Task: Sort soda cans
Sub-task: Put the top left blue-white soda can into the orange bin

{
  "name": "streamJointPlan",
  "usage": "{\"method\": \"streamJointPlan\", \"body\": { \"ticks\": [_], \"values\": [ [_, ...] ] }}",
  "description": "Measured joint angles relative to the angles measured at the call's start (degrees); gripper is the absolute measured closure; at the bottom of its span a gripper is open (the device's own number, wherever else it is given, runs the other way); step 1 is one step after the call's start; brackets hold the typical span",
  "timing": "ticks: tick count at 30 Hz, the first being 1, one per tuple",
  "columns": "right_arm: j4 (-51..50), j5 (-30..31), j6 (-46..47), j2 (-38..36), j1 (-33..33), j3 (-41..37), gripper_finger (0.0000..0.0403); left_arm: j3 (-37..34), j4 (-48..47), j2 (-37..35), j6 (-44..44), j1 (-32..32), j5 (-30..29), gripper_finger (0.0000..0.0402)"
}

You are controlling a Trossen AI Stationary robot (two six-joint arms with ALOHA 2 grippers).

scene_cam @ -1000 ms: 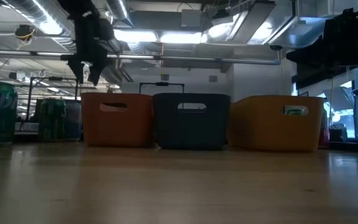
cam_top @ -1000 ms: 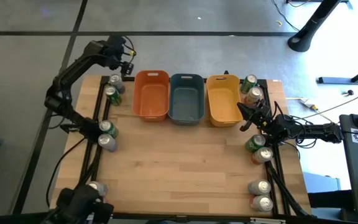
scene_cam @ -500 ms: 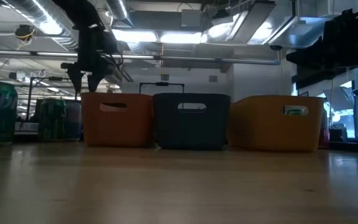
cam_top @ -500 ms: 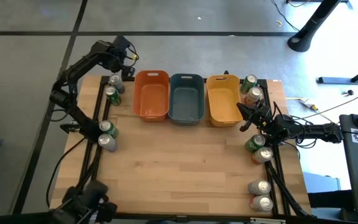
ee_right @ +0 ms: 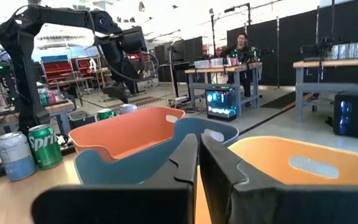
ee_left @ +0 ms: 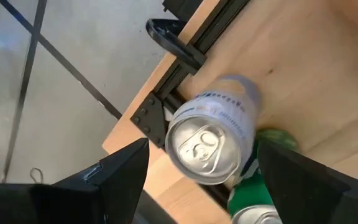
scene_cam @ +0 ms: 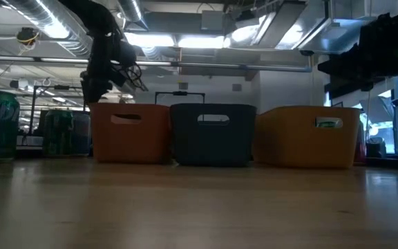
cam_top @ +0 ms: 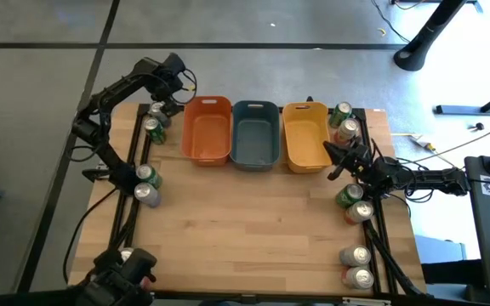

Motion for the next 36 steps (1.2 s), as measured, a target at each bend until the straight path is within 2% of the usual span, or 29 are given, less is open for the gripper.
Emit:
{"method": "streamJointPlan", "body": {
  "ticks": [12, 20, 36],
  "values": [
    [-0.8, 0.0, 1.3, 0.0, 0.0, 0.0, 0.0384, 0.0, -1.3, 1.8, 2.2, 0.0, -0.4, 0.0112],
    [-0.8, 0.0, 1.3, 0.0, 0.0, 0.0, 0.0384, 0.0, -2.4, 5.1, 4.8, -0.3, -3.0, 0.0112],
    [-0.8, 0.0, 1.3, 0.0, 0.0, 0.0, 0.0384, 0.0, -3.9, 9.5, 3.6, -1.4, -9.3, 0.0112]
  ]
}}
